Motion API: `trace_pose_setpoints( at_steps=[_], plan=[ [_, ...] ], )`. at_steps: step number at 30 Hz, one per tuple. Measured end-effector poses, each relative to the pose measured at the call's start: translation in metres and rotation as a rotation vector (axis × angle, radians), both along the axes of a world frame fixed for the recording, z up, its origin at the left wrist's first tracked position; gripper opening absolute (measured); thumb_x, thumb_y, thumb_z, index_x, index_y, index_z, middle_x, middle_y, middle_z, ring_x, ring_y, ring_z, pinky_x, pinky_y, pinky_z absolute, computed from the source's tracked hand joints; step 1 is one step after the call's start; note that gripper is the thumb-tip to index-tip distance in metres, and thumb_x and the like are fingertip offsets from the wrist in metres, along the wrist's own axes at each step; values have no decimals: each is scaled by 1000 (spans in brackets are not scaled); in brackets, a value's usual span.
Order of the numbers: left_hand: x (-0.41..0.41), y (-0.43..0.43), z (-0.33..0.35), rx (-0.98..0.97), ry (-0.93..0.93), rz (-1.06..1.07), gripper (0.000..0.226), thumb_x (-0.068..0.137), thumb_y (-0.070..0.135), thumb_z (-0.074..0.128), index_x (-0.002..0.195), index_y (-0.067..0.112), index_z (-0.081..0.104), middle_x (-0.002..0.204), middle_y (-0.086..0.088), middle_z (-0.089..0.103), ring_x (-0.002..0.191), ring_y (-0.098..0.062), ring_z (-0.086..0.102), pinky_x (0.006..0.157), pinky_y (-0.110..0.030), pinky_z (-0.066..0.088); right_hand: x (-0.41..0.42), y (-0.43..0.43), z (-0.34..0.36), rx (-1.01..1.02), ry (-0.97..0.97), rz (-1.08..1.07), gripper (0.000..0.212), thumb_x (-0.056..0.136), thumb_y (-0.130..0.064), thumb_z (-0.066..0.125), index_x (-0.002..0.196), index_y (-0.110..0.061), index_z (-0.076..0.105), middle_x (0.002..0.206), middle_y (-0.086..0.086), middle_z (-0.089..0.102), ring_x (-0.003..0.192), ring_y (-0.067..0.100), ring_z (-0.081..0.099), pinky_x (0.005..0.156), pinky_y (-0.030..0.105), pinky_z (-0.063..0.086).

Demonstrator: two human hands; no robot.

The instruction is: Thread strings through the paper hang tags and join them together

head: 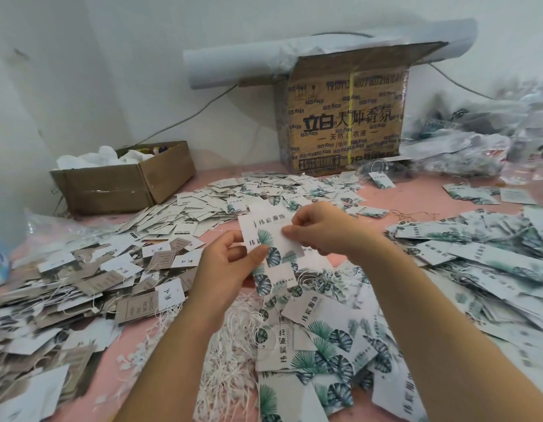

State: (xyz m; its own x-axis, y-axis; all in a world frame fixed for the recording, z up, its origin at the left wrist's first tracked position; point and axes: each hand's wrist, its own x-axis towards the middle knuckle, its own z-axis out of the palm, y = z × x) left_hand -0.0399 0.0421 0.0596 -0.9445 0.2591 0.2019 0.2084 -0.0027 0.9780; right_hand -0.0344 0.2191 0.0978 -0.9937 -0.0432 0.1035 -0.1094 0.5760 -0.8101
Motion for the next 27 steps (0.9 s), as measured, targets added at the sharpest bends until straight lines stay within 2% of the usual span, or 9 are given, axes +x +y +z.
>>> trace_pose_setpoints(
  at_steps=[3, 8, 12, 15, 18, 20, 23, 25, 27],
  plan=[
    [2, 2, 3, 41, 15, -10, 15, 83, 14, 64, 98, 15, 60, 78, -4, 74, 64, -17, 70, 48, -22, 51, 3, -5, 1, 10, -52, 101, 28, 90, -24, 60, 65, -13, 54, 50, -5, 47, 45, 11, 37, 44, 22, 32],
    [2, 3, 5, 67, 47, -8, 11, 85, 16, 62, 97, 16, 62, 77, -3, 74, 68, -15, 71, 52, -21, 52, 7, -8, 5, -50, -56, 153, 32, 89, -20, 61, 60, -13, 50, 44, -9, 44, 43, 11, 34, 43, 21, 29],
    [0, 3, 6, 103, 76, 75, 4, 89, 16, 60, 89, 16, 64, 73, 4, 72, 64, -8, 68, 51, -19, 50, 10, -6, 6, -42, -104, 223, 33, 91, -16, 59, 61, -12, 46, 47, -6, 42, 42, 8, 33, 43, 19, 29],
    [1, 1, 7, 114, 114, 109, 6, 88, 14, 61, 87, 18, 66, 74, 6, 72, 64, -7, 67, 51, -19, 50, 11, -5, 7, -32, -89, 229, 25, 92, -8, 53, 69, -13, 52, 51, -4, 54, 41, 6, 37, 45, 18, 31],
    [2, -1, 8, 115, 136, 127, 6, 86, 13, 64, 86, 18, 67, 75, 4, 73, 64, -8, 67, 50, -20, 51, 12, 2, 10, -59, 21, 130, 16, 91, -4, 53, 85, -17, 60, 62, -2, 68, 44, 10, 38, 42, 18, 32],
    [2, -1, 9, 102, 144, 143, 10, 85, 11, 65, 86, 21, 66, 77, 5, 73, 65, -9, 68, 49, -21, 51, 12, 9, 14, -78, 147, 36, 15, 89, -6, 57, 89, -21, 60, 69, -5, 72, 51, 18, 40, 45, 23, 36],
    [4, 1, 10, 83, 146, 147, 12, 85, 11, 65, 88, 23, 65, 80, 8, 73, 68, -9, 68, 49, -20, 50, 14, 13, 20, -92, 311, -40, 14, 85, -8, 63, 86, -22, 60, 72, -8, 72, 66, 31, 60, 64, 37, 53],
    [5, 2, 11, 77, 148, 143, 12, 86, 11, 64, 89, 23, 64, 81, 9, 73, 66, -8, 68, 48, -19, 49, 16, 10, 24, -82, 375, -26, 12, 84, -7, 65, 83, -19, 63, 72, -9, 72, 73, 15, 68, 71, 34, 55],
    [7, 3, 12, 73, 155, 135, 12, 86, 11, 63, 89, 23, 63, 80, 11, 73, 65, -6, 67, 47, -18, 49, 18, 5, 26, -64, 415, 1, 13, 83, -7, 66, 79, -19, 65, 72, -8, 71, 72, 9, 68, 70, 28, 56]
  ],
)
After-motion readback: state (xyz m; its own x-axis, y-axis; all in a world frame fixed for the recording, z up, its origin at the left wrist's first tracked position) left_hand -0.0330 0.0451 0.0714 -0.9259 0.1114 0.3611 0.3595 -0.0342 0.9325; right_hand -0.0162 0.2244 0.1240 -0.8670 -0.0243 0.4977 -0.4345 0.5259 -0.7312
